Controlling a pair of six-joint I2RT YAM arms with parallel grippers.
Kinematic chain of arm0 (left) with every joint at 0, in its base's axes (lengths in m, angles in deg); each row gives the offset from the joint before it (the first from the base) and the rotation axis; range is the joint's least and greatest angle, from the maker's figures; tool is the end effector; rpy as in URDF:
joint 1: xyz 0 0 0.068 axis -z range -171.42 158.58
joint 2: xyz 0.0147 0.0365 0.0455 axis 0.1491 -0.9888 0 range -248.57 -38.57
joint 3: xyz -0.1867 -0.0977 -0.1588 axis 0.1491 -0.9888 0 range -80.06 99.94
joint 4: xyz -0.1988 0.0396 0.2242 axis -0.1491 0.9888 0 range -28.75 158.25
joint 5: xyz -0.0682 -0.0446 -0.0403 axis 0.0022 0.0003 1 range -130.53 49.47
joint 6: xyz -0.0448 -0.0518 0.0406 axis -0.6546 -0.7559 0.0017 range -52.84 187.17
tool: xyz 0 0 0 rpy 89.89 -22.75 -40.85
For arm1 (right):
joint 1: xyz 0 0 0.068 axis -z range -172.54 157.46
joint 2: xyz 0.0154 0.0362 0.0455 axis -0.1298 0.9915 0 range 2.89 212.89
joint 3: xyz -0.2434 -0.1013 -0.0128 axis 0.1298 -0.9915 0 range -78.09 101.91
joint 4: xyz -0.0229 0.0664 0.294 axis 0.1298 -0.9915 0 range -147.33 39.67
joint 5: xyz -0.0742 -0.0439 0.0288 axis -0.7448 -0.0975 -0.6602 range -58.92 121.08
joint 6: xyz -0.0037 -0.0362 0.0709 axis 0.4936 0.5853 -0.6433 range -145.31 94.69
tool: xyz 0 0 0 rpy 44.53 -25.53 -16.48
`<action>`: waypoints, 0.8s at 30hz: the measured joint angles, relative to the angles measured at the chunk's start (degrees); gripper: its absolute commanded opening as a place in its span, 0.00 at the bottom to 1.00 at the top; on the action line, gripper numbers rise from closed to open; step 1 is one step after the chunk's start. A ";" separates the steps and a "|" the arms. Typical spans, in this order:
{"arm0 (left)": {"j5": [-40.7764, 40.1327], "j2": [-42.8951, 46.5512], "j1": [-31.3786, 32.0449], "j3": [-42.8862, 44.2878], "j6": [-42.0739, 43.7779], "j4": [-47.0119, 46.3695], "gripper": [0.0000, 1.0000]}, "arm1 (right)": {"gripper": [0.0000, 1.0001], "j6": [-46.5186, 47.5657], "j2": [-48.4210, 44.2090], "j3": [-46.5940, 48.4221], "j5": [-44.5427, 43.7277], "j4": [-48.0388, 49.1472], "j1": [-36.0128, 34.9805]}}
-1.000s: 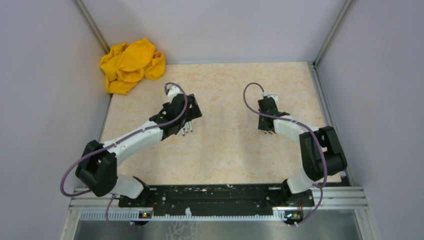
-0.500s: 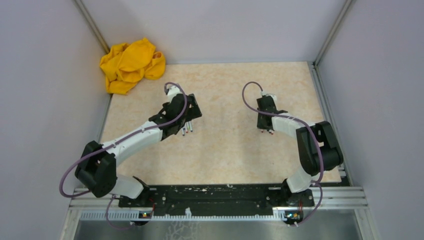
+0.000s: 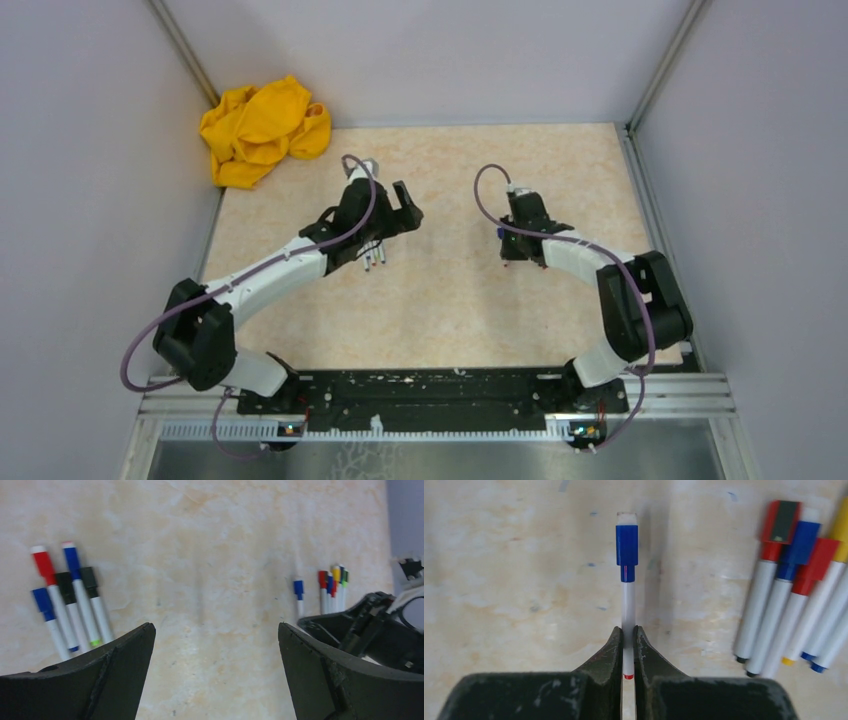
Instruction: Open the pen caps
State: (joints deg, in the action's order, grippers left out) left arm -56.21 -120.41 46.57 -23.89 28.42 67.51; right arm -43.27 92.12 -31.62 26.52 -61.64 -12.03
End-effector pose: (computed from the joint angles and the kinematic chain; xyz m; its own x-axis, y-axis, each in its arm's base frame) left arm 0.3174 -0.2244 0.2208 -0.5830 -0.3093 -0.7513 0.0603 0.9057 -0.4196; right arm 0.3341 0.1124 0.1014 -0.8151 0.0376 -0.5781 -0.0391 0.9920 0.1197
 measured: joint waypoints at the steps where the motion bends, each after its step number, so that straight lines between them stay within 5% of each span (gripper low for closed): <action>1: 2.29 -0.50 0.04 0.39 -0.09 -0.98 0.99 | 0.00 0.26 -0.74 0.00 2.10 0.24 -0.57; 12: 21.92 -12.04 0.17 3.82 -3.74 -7.30 0.94 | 0.00 0.28 -5.92 0.02 20.41 6.75 -4.79; 24: 29.38 -18.97 0.15 3.93 -10.82 -13.97 0.76 | 0.00 -1.75 -5.92 0.02 29.68 12.02 -7.17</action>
State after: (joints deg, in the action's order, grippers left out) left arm -26.84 -139.38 46.73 -19.96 17.60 53.54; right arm -45.02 86.20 -31.59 56.20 -49.62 -19.19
